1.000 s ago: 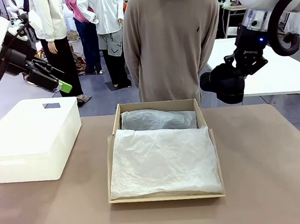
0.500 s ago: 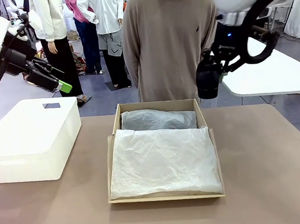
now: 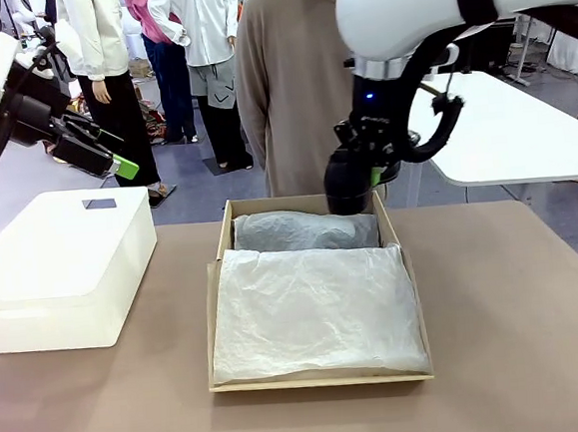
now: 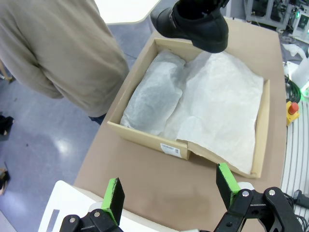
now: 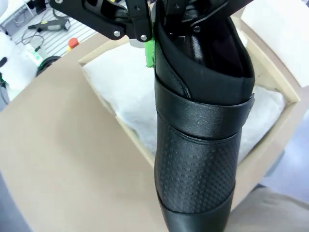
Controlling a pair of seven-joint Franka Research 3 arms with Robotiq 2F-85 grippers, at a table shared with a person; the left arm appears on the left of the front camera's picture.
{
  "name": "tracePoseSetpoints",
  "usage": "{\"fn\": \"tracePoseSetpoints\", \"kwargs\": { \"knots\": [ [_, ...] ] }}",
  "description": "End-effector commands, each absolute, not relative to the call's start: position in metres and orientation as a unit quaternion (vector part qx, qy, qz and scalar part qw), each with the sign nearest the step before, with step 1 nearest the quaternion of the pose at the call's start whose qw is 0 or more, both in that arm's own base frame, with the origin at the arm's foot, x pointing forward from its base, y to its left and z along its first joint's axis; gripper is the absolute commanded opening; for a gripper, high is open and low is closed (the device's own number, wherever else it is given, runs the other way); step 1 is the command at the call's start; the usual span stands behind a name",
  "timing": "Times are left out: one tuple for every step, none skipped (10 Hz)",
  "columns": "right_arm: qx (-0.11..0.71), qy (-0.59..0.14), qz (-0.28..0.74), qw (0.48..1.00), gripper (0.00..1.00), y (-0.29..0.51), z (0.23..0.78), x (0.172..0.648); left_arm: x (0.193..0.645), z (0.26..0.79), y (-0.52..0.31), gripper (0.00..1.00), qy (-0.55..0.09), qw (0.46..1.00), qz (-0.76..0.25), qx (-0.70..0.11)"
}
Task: Pack the shoes into the box.
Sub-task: Place the other shoe of the Shoes into the Shoes Box.
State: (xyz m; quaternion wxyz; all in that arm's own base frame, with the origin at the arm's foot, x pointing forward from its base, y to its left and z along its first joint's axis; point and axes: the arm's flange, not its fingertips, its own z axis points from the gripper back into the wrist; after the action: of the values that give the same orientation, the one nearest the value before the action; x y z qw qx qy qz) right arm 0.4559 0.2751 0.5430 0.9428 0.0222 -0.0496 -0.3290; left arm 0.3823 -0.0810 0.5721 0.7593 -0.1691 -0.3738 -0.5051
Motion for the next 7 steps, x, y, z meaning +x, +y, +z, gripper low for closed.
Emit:
{"fn": "tracePoseSetpoints", "kwargs": {
  "knots": [
    [0.027,-0.072,-0.338,0.938,0.0,0.2831,0.5529,0.4629,0.3828,0.5715,-0.0805,1.0,-0.377,0.755,-0.507,-0.177],
    [0.022,-0.05,-0.329,0.943,0.0,0.2751,0.543,0.4559,0.3828,0.5715,-0.0805,1.0,-0.377,0.755,-0.507,-0.177],
    [0.022,-0.05,-0.329,0.943,0.0,0.2751,0.543,0.4559,0.3828,0.5715,-0.0805,1.0,-0.377,0.755,-0.507,-0.177],
    [0.022,-0.05,-0.329,0.943,0.0,0.2751,0.543,0.4559,0.3828,0.5715,-0.0805,1.0,-0.377,0.755,-0.507,-0.177],
    [0.022,-0.05,-0.329,0.943,0.0,0.2751,0.543,0.4559,0.3828,0.5715,-0.0805,1.0,-0.377,0.755,-0.507,-0.177],
    [0.022,-0.05,-0.329,0.943,0.0,0.2751,0.543,0.4559,0.3828,0.5715,-0.0805,1.0,-0.377,0.755,-0.507,-0.177],
    [0.022,-0.05,-0.329,0.943,0.0,0.2751,0.543,0.4559,0.3828,0.5715,-0.0805,1.0,-0.377,0.755,-0.507,-0.177]
  ]
}}
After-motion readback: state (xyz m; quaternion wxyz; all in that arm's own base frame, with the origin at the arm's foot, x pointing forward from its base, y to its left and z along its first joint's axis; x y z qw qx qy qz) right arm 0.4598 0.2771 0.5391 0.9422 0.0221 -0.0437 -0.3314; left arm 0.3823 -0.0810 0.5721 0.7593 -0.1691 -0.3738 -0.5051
